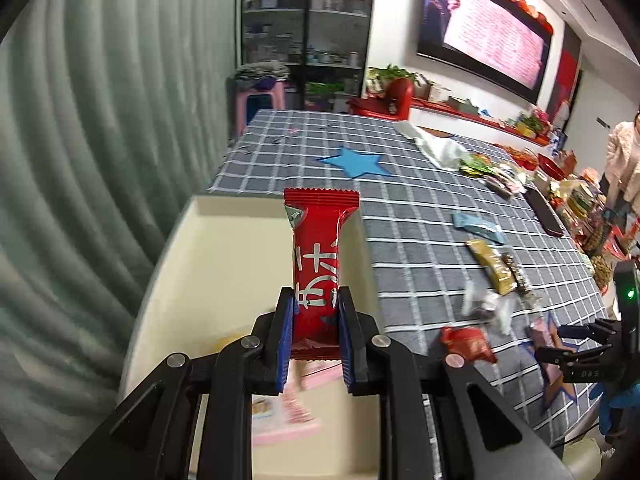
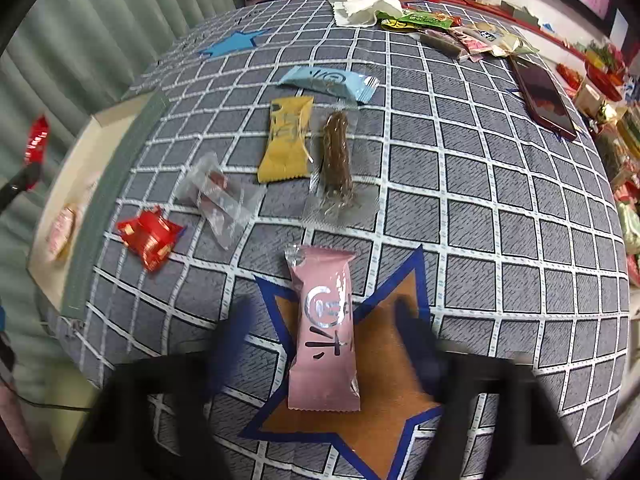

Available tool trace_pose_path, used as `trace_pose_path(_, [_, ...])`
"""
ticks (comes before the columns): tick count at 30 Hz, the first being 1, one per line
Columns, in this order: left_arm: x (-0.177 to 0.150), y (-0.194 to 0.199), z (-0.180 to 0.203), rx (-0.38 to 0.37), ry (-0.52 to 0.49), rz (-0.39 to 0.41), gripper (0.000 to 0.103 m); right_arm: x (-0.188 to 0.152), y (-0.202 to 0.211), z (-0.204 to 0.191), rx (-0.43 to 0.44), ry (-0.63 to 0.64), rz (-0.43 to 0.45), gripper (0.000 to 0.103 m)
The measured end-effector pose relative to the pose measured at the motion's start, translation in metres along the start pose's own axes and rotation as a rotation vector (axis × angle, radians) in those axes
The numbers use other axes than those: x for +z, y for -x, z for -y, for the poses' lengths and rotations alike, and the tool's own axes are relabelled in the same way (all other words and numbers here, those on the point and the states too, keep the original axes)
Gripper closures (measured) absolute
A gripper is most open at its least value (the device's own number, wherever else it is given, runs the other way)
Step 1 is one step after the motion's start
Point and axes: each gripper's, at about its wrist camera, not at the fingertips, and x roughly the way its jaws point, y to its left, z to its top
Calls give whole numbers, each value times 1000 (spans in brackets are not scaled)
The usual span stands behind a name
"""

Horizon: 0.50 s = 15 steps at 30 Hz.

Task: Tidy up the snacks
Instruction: 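Drop red bar into tray with left tool while right tool drops pink bar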

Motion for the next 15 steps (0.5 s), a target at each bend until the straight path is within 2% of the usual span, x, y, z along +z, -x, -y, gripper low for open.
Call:
trace_pose_path(2, [-5, 2, -11, 13, 9, 1, 81, -4, -10, -4, -38, 9, -37, 32])
trace_pose_path(3, [-7, 2, -14, 19, 8, 2, 81, -6, -8, -11, -98, 44, -7, 49])
trace_pose_path(4, [-10, 3, -18, 26, 8, 4, 81, -6, -6, -13, -84, 48, -8, 75])
trace_pose_path(5, [-12, 4, -22, 32, 9, 6, 81, -4, -2, -14, -81, 34, -17, 79])
trace_pose_path(8, [-17, 4, -32, 38, 19, 9, 81, 4, 11, -18, -21, 6, 4, 79])
trace_pose_path(12, [-23, 7, -45, 44, 42, 15, 81, 29, 36, -36, 143, -25, 38, 79])
trace_pose_path(15, [-26, 7, -53, 46, 54, 16, 81, 50, 49, -65, 258, -7, 59, 78])
